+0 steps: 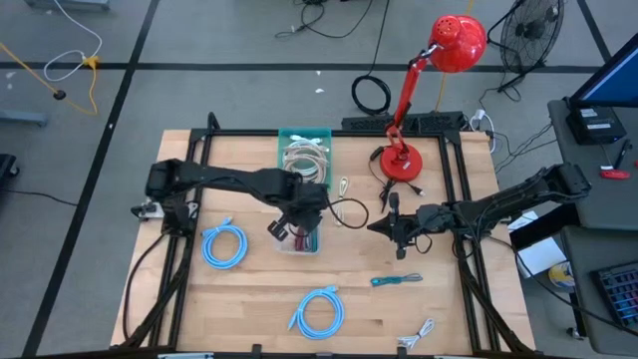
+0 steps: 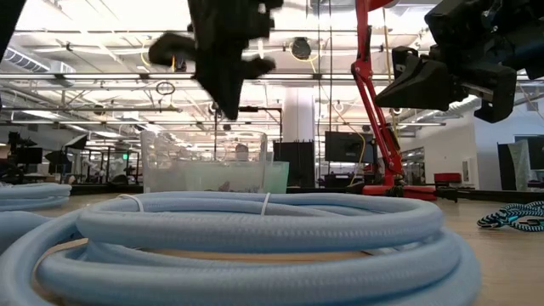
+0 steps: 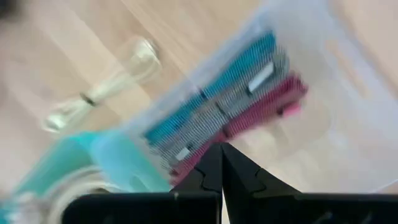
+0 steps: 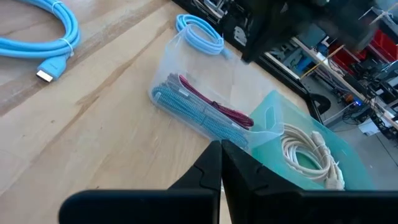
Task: Pick & Place USB Port
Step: Put the blue black tied USB cable into the transparent bin
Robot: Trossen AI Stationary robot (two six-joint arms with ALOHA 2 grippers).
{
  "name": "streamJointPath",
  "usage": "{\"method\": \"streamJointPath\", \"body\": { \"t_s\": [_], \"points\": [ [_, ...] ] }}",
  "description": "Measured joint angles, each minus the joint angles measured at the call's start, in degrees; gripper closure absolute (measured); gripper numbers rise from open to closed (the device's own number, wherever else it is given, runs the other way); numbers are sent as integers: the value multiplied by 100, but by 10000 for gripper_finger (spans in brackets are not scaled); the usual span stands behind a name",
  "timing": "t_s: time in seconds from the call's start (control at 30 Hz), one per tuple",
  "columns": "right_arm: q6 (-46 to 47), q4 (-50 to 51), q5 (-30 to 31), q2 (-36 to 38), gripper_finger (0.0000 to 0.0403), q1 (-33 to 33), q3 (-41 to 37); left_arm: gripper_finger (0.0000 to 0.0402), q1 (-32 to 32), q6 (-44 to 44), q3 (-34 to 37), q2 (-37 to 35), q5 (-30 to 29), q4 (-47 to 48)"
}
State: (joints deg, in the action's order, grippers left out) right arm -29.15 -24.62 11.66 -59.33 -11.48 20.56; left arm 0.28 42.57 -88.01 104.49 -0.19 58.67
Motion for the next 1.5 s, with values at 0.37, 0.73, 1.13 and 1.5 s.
{"method": "streamJointPath", "body": {
  "t_s": [0.37,0.73,1.13,1.5],
  "points": [
    [490,91,392,0,403,-1019,39,401,-905,-1196,247,-525,23,-946],
    [1895,1152,2092,0,403,-3306,389,401,-1492,-2116,444,-521,-499,-1256],
    [4750,3840,1705,-406,403,-4255,1334,401,-1698,-2940,444,-521,-1465,-1577],
    [4955,5231,1346,-1535,402,-3771,2241,401,-1810,-4434,484,-1044,-3545,-1021]
  ]
}}
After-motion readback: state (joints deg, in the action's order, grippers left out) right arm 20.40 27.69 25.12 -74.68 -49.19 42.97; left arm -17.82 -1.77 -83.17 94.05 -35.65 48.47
